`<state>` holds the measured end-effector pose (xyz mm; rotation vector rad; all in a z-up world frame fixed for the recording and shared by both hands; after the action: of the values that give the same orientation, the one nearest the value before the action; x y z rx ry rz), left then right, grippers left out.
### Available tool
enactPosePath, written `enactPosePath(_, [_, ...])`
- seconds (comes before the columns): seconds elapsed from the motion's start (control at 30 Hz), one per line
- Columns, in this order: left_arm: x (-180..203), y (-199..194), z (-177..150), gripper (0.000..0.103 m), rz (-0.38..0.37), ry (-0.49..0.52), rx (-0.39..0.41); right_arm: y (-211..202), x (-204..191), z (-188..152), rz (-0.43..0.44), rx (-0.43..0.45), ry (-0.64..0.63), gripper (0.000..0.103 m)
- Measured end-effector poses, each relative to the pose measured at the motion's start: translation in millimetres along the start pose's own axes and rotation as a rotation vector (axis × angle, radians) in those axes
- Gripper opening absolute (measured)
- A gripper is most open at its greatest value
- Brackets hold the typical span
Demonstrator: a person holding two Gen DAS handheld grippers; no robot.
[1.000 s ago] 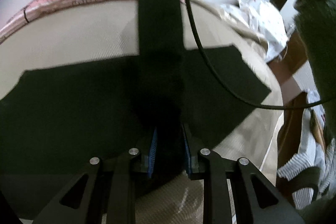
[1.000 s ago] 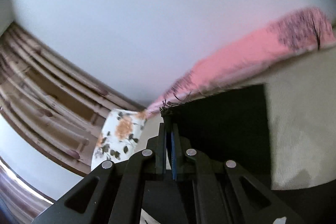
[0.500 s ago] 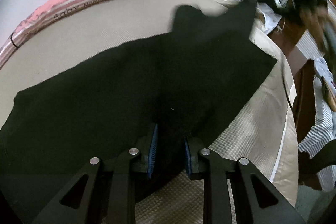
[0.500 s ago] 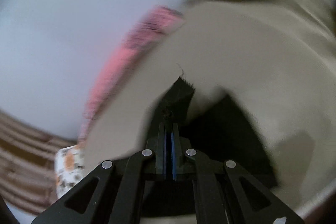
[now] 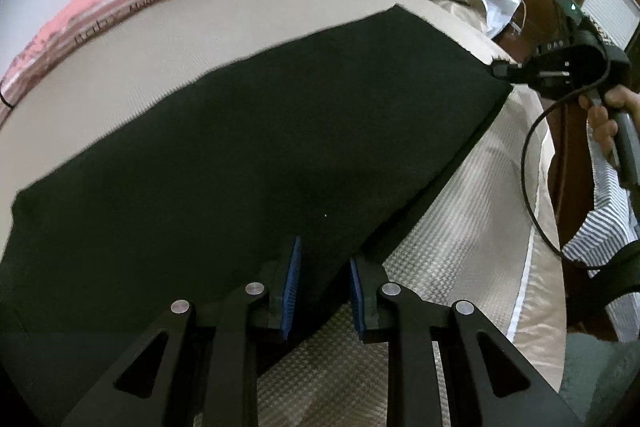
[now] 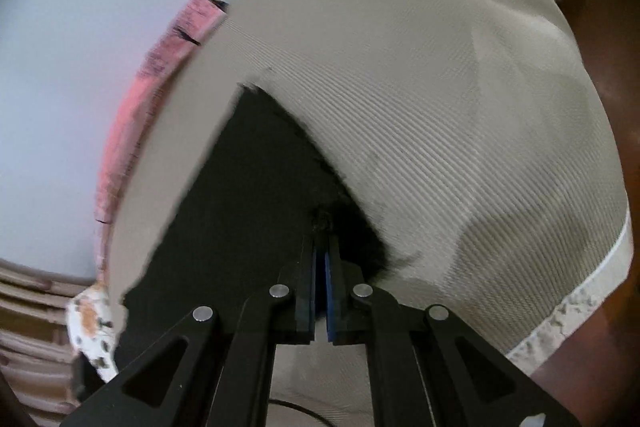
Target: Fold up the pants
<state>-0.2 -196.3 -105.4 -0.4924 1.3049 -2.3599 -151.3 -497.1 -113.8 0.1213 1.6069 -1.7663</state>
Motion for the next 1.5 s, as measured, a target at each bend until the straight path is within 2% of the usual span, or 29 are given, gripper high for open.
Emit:
enactPosePath(0.13, [-2.0,-4.8,-0.8,0.024,-0.017,-0.011,-0.002,2.8,6.2,-2.1,-0.008,0.004,0.008,0.003])
enactPosePath(0.23, [-14.5,-13.7,-4.6,0.024,-0.089,-0.073,0.003,1.8,10.9,-2.6,-0.017,-0.009,0.021,0.003])
enactPosePath(0.3, [-25.2,-24.1,-6.7,0.026,-0.154,-0.128,0.023,-2.4,13.1,-1.8,-0.033,-0.008,0.03,0.007])
enactPosePath(0.37, [-36.5,-37.1,-9.9,0.032,-0.193,-0.178,0.041,-12.1,15.2,-1.1,-0.071,0.01,0.044,0.024])
enactPosePath(0.43, [-51.0,-54.2,-13.7,0.057,-0.232,-0.222,0.075,-25.7,14.6,1.1,-0.119,0.04,0.028,0.029])
enactPosePath(0.47, [-59.9,-65.0,-16.7,0.062,-0.227,-0.24,0.104,-32.3,13.4,2.4,-0.131,0.06,0.019,0.029])
enactPosePath(0.57, [-85.2,-87.4,-24.7,0.064,-0.153,-0.279,0.176,-50.8,-0.1,10.0,-0.146,0.124,-0.017,0.03])
enactPosePath(0.67, [-118.6,-101.9,-38.9,0.064,-0.001,-0.359,0.217,-51.0,-37.0,15.9,-0.043,0.127,-0.087,0.03])
enactPosePath(0.77, [-150.3,-109.6,-57.9,0.064,0.142,-0.452,0.223,-25.8,-97.9,12.7,0.04,0.053,-0.255,0.03])
enactPosePath(0.87, [-179.5,-115.6,-81.8,0.064,0.221,-0.552,0.219,16.8,-167.3,-1.6,0.1,-0.067,-0.442,0.029])
enactPosePath(0.97, [-202.8,-124.9,-102.9,0.064,0.295,-0.622,0.229,67.2,-227.6,-29.8,0.105,-0.197,-0.611,0.03])
enactPosePath(1.07, [-222.6,-133.1,-120.4,0.064,0.326,-0.672,0.234,111.7,-289.9,-65.3,0.172,-0.321,-0.769,0.03])
enactPosePath(1.17, [-236.7,-133.1,-128.5,0.064,0.361,-0.683,0.235,137.7,-340.9,-95.5,0.262,-0.406,-0.865,0.03])
enactPosePath(1.27, [-247.8,-122.8,-137.2,0.064,0.361,-0.698,0.232,159.7,-385.7,-120.8,0.317,-0.469,-0.956,0.03])
enactPosePath(1.5, [-254.7,-115.0,-150.0,0.064,0.362,-0.687,0.259,210.2,-445.0,-164.4,0.31,-0.582,-1.097,0.031])
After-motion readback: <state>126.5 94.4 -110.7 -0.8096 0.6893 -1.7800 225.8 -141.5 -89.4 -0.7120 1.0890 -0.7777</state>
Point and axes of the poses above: each gripper's, at about its wrist camera, not at the fingertips, and y roughly the way its jaws point, x to its right, z to its top, the point moved 1 cm from there along y, roughly the way its jaws point, and after that the axes turned 1 degree about -z, right-handed, at the moved point
